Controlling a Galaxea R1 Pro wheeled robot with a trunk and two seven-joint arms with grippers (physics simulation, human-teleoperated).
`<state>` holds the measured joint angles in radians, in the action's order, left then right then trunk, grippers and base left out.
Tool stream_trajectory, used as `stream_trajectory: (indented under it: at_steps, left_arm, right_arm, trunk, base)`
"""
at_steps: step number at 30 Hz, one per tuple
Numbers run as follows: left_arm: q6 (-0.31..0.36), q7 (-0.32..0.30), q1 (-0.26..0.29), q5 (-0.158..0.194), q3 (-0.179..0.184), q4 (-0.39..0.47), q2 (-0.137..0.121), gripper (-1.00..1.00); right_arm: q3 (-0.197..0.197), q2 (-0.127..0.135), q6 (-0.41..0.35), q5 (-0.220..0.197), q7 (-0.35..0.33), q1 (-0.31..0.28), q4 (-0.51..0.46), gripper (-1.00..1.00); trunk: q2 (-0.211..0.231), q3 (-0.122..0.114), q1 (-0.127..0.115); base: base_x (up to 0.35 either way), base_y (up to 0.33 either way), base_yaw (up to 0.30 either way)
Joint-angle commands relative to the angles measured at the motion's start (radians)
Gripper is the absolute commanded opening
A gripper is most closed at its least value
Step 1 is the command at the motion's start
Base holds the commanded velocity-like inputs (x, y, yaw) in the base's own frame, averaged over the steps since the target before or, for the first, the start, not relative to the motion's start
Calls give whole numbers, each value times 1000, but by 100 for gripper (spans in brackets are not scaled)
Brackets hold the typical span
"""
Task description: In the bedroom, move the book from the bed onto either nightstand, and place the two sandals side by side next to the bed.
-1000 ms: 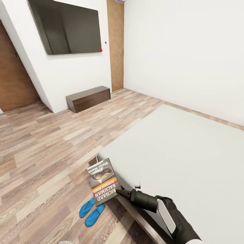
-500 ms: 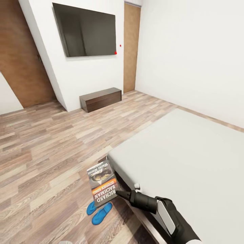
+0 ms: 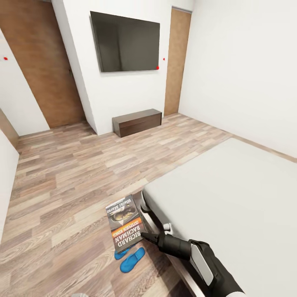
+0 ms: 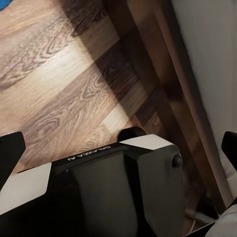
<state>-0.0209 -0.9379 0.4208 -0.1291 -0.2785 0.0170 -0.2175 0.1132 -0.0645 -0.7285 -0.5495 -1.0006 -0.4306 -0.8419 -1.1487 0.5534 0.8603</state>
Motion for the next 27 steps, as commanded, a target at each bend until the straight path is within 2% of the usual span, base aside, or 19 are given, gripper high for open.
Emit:
stream_trajectory:
  at_steps: [1, 27]
  left_arm:
    - [-2, -2, 0, -10, -8, 0, 0, 100]
    - [-2, -2, 1, -10, -8, 0, 0, 100]
  right_arm:
    - [0, 0, -8, -9, 0, 0, 0, -100]
    - [0, 0, -8, -9, 0, 0, 0, -100]
  trunk:
    - [-1, 0, 0]
    - [-1, -30, 0]
  base:
    - [0, 0, 231]
    - [0, 0, 231]
